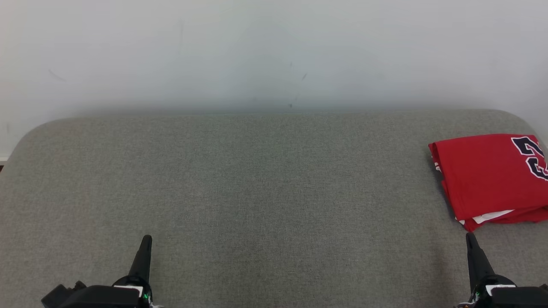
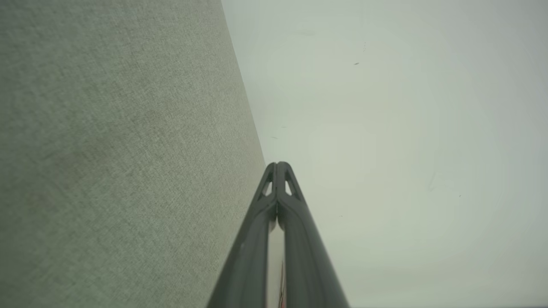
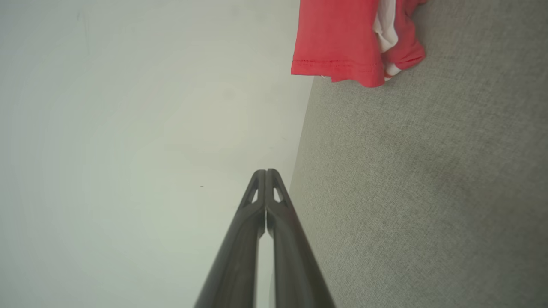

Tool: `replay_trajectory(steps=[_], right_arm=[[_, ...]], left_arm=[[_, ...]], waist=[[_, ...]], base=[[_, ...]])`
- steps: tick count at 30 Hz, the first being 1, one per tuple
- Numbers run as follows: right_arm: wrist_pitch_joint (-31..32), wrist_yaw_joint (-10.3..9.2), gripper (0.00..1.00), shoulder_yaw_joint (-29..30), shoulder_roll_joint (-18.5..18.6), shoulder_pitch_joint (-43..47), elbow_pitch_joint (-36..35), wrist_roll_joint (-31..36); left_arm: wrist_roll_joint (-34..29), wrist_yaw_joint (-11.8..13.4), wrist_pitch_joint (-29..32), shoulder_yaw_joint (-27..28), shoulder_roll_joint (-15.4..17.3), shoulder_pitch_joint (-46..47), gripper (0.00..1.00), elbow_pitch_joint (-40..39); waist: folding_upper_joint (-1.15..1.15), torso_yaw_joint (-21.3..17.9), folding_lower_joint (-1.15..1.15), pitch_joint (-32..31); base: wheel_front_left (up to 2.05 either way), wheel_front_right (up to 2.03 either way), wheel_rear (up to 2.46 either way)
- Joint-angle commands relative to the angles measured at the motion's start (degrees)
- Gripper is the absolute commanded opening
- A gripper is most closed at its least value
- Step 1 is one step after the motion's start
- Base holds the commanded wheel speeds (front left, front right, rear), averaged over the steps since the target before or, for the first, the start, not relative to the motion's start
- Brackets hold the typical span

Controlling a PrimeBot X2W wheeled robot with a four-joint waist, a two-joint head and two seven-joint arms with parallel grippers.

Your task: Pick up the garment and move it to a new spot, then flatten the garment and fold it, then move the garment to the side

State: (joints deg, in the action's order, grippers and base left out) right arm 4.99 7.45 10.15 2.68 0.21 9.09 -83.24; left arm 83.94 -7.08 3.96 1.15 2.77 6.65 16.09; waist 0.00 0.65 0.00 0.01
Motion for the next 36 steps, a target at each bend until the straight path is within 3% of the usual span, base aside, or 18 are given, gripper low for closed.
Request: replay_trajectory(steps=[1,23,36], right_arm=[[0.1,0.05,0.0,0.2,0.3,-0.5,-0.3,-1.0],[1.3,0.06,0.0,0.5,0.3,-0.8,-0.8,-9.9],[1.3,0.06,0.0,0.5,0.3,-0.8,-0.8,-9.9]], left_arm=[[0.9,-0.3,0.3,0.2,0.2,1.0,0.0,-0.1],[9.2,-0.5,2.7,0.5,0.2,2.1,0.0,0.3],[9.1,-0.5,2.7,0.5,0.2,2.2,0.0,0.3]], waist=[[0.0,0.0,0.0,0.0],[0.0,-0.7,0.0,0.2],[0.0,-0.7,0.0,0.2]], base=[[0.0,0.0,0.0],[0.0,0.0,0.0],[0.0,0.0,0.0]])
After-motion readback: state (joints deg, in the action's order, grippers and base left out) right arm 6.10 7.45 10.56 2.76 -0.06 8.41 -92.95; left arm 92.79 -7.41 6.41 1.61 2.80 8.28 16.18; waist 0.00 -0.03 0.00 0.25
